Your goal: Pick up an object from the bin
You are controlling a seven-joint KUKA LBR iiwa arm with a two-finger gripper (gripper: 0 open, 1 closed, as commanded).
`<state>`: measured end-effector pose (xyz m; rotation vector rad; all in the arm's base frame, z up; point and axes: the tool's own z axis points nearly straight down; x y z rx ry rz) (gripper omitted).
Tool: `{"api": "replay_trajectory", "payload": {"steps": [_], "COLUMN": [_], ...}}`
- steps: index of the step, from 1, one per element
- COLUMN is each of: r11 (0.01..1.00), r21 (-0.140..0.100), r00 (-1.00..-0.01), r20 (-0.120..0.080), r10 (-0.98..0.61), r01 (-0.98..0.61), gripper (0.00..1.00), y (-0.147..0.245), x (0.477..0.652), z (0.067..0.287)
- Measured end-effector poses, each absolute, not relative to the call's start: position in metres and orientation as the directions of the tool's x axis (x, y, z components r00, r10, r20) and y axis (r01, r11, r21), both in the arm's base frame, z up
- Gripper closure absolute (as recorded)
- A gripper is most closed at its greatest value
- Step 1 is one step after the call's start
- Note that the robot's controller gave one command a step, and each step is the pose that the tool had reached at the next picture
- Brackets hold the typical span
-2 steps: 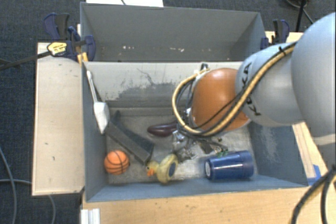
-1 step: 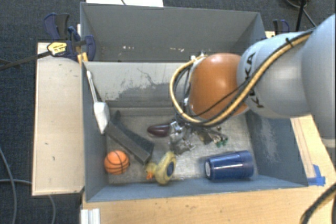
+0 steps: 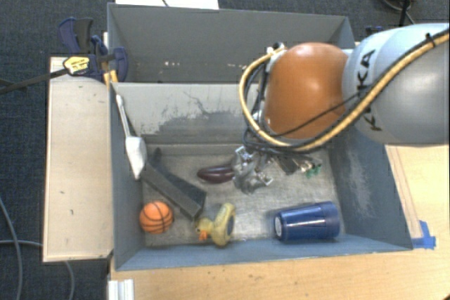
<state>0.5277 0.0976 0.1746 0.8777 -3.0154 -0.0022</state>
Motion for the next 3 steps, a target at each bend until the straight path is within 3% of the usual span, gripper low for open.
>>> {"api": "replay_trajectory", "payload": {"steps": [1, 2, 3], "r11": [0.863, 0.864, 0.869], "r21": [0.0, 0.001, -0.001], "r00": [-0.863, -0.864, -0.869], "r20": [-0.003, -0.002, -0.008], "r10": [-0.504, -0.504, -0.495], "r01": [-0.504, -0.504, -0.495], "gripper": [0.0, 0.0, 1.0], "y": [0.106, 0.107, 0.102], "x": [0.551, 0.551, 0.578], "z": [0.131, 0.129, 0.074]}}
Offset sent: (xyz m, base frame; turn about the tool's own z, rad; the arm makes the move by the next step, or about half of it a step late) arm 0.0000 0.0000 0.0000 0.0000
